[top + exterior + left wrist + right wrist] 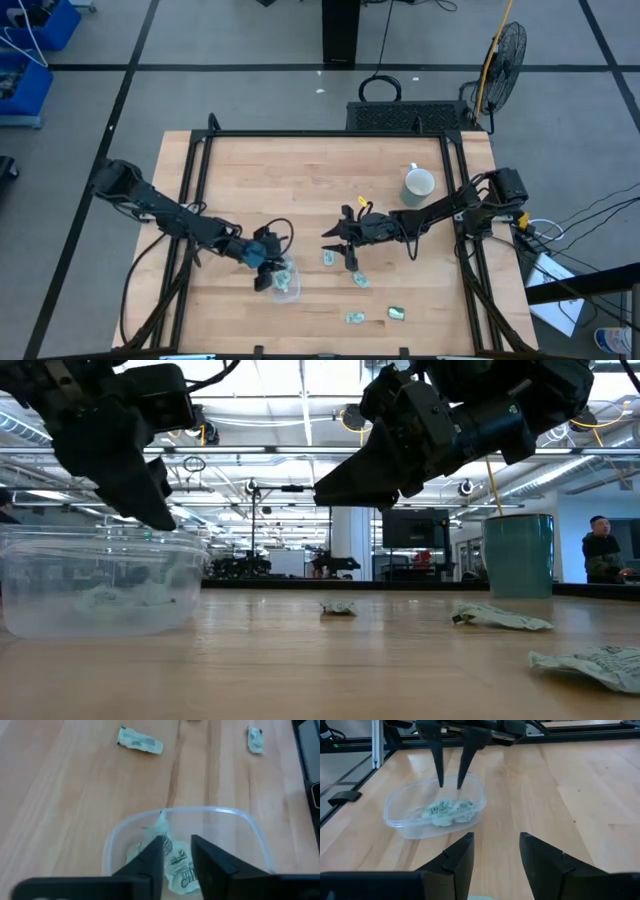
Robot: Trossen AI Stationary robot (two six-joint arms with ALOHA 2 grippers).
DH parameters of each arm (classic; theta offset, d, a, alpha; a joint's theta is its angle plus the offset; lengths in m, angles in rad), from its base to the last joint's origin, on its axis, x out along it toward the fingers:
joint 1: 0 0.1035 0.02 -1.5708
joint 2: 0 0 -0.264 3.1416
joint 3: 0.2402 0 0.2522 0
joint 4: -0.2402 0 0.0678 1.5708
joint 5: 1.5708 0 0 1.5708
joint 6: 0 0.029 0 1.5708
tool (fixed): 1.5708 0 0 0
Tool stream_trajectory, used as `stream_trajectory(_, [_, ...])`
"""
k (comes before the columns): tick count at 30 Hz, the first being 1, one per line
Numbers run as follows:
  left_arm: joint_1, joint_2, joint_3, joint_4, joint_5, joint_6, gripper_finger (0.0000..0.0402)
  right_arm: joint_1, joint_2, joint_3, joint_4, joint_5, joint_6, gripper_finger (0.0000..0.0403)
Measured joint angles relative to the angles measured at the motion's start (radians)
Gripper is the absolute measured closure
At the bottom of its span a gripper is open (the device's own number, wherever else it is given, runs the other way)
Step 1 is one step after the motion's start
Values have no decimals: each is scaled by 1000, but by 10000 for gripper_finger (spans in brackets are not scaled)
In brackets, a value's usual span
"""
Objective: Pick and place Stevia / Truvia into bins
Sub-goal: Put the stevia packet into the transparent container
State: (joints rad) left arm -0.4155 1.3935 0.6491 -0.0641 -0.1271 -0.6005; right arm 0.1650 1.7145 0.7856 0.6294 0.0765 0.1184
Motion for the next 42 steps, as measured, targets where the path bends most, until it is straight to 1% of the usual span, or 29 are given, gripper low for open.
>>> stream_trajectory(4, [0, -3, 0, 79, 34, 67, 254, 0, 0, 0, -33, -1, -10, 250])
stream_trajectory(6, [0, -3, 0, 159, 45, 100, 245, 0, 0, 0, -68, -2, -27, 250])
stream_trajectory(9, [1, -21, 0, 250, 37, 173, 242, 3, 0, 0, -152, -2, -27, 250])
stream_trajectory(13, [17, -49, 0, 279, -43, 275, 241, 17, 2, 0, -253, -1, -2, 250])
stream_trajectory(16, [41, -54, 0, 289, -105, 324, 241, 24, 2, 0, -281, 3, 32, 250])
stream_trajectory(19, [73, -53, 0, 297, -121, 333, 241, 23, 3, 0, -266, 15, 79, 250])
stream_trajectory(22, [106, -52, 0, 303, -122, 334, 241, 23, 48, 1, -185, 109, 107, 250])
stream_trajectory(23, [116, -52, 0, 304, -122, 336, 241, 24, 69, 1, -173, 119, 105, 250])
stream_trajectory(25, [135, -52, 0, 311, -126, 337, 241, 26, 119, 0, -131, 105, 99, 250])
stream_trajectory(27, [146, -52, 0, 316, -128, 337, 240, 30, 141, 0, -131, 104, 95, 250])
stream_trajectory(34, [160, -52, 0, 319, -127, 340, 240, 26, 150, 0, -133, 105, 88, 252])
stream_trajectory(38, [160, -52, 0, 319, -115, 344, 240, 27, 150, 0, -148, 100, 77, 276])
stream_trajectory(42, [160, -52, 0, 315, -115, 357, 240, 24, 150, 0, -174, 95, 72, 322])
